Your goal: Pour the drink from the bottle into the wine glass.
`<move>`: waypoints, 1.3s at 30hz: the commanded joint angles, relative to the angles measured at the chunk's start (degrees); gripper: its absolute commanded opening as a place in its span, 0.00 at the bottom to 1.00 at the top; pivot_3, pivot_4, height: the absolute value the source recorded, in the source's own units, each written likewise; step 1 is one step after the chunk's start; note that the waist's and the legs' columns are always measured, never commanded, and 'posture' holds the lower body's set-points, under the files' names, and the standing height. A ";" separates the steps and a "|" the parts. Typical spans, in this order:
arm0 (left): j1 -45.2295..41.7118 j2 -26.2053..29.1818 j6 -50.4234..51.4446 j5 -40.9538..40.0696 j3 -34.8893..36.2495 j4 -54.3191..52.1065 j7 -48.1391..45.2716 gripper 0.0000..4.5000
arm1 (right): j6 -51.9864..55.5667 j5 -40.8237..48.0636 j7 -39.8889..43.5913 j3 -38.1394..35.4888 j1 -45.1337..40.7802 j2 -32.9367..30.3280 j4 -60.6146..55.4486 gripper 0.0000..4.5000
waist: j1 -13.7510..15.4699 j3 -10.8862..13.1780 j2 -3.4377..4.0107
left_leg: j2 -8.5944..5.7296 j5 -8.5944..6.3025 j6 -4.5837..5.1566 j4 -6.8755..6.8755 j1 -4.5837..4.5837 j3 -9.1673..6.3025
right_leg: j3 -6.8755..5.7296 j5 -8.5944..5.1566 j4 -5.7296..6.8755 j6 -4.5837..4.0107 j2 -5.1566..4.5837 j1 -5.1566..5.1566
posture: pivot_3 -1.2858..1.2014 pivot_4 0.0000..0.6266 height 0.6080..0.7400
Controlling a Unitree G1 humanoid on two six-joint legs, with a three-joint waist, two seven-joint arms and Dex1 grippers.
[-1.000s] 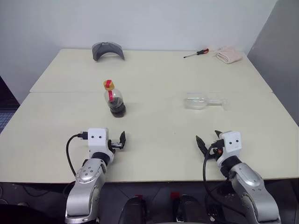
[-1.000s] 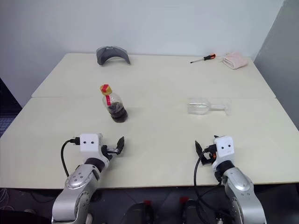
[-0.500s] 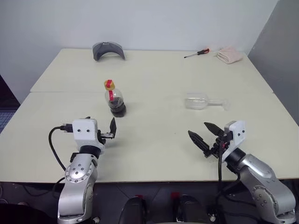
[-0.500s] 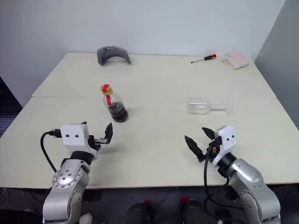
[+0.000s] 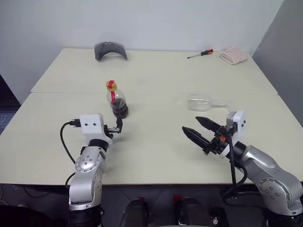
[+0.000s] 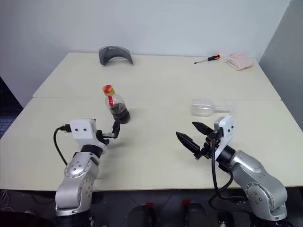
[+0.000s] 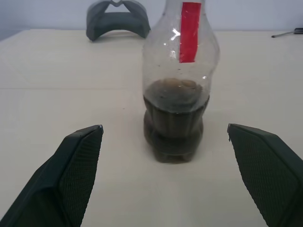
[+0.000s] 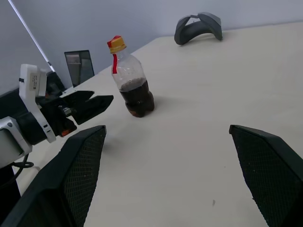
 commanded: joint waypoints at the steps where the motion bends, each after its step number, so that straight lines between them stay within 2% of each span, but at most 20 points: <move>1: -2.27 0.19 -2.04 -0.60 -0.78 1.62 -1.19 1.00 | -1.13 -0.53 -0.40 0.85 -0.73 -0.43 -1.34 0.99 | 0.00 0.00 0.00 | 0.00 0.00 0.00 0.00 0.00 0.00 | 0.01 0.00 0.00 0.00 0.00 0.00 | 0.52 0.24 1.00; 12: -9.31 3.82 -6.11 0.53 1.32 11.56 -1.45 1.00 | -1.78 -2.29 -2.13 2.33 -1.19 0.51 -1.50 0.99 | -0.01 0.01 -0.01 | 0.03 0.00 0.00 0.00 0.02 0.01 | 0.00 0.00 0.04 0.00 0.01 0.00 | 0.52 0.24 1.00; 39: -22.30 4.06 -14.49 -0.71 0.70 33.00 -6.36 1.00 | -2.13 -2.42 -5.76 4.88 -0.47 1.83 -2.78 0.99 | -0.01 0.03 -0.05 | 0.02 0.02 0.01 0.01 0.01 0.03 | -0.06 0.00 0.04 0.00 0.01 0.03 | 0.52 0.24 1.00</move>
